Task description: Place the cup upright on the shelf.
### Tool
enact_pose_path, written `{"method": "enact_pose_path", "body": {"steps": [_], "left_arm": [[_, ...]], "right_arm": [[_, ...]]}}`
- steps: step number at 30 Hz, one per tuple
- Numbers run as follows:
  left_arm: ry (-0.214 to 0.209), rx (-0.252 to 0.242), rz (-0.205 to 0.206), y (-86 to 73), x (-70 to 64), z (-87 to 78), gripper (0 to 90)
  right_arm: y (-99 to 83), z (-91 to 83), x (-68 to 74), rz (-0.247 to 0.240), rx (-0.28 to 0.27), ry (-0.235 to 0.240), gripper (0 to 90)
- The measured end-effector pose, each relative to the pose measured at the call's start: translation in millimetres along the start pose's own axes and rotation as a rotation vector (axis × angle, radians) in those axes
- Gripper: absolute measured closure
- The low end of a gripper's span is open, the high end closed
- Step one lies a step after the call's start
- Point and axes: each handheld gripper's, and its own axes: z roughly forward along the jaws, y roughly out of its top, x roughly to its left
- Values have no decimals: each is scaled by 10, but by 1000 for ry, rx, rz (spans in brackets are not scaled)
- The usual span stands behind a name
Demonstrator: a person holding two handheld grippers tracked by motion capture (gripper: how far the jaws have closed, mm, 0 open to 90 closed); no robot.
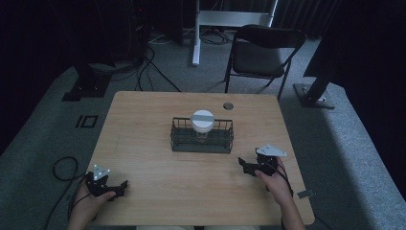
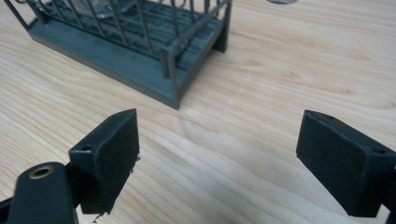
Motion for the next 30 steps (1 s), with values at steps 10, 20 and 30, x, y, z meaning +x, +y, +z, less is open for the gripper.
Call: {"method": "enact_pose_path", "body": {"steps": [10, 20, 30], "left_arm": [[0, -1, -1, 0, -1, 1, 3], [0, 0, 0, 0, 0, 0, 3], [0, 0, 0, 0, 0, 0, 3]], "right_arm": [[-152, -56, -129, 40, 15, -42, 131], [-259, -119, -249, 60, 35, -91, 131], [-320, -159, -332, 76, 48, -118, 128]]}}
